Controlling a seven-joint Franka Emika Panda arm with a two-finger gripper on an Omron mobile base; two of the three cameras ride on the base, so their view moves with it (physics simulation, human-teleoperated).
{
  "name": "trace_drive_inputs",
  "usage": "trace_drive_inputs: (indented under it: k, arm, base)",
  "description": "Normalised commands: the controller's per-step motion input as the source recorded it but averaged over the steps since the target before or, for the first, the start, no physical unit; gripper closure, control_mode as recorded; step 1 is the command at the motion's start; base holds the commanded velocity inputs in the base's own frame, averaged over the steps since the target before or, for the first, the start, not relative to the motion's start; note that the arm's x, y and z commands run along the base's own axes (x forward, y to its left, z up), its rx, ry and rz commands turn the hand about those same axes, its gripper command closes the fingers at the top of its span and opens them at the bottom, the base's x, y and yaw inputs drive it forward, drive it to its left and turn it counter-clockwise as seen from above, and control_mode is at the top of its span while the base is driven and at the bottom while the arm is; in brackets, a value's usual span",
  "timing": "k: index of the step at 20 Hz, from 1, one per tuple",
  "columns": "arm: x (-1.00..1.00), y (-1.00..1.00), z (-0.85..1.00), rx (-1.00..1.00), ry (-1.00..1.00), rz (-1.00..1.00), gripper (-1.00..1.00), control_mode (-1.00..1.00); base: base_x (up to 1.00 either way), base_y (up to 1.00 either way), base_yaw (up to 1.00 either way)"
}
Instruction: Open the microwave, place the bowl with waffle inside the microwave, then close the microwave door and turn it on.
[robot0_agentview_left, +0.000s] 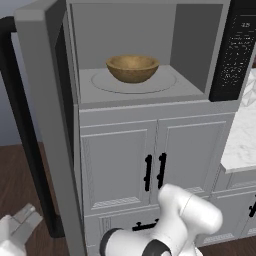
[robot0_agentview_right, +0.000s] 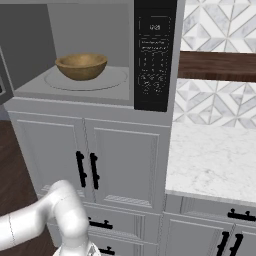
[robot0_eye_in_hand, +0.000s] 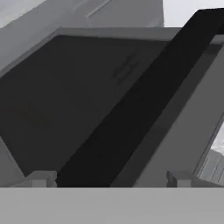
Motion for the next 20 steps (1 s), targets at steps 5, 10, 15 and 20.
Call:
trace_drive_inputs:
  k: [5, 10, 15, 20]
  arm:
    - [0.03, -0.53, 0.01, 0.0, 0.1, -0.27, -1.0, -1.0]
    - [0.21, -0.49, 0.15, 0.0, 0.12, -0.22, -1.0, -1.0]
    - [0.34, -0.47, 0.24, 0.0, 0.13, -0.17, -1.0, -1.0]
    - [0.25, -0.43, 0.22, 0.0, 0.02, -0.06, -1.0, -1.0]
  base:
    - [0.0, 0.0, 0.0]
    - [0.0, 0.0, 0.0]
    - [0.0, 0.0, 0.0]
    - [0.0, 0.0, 0.0]
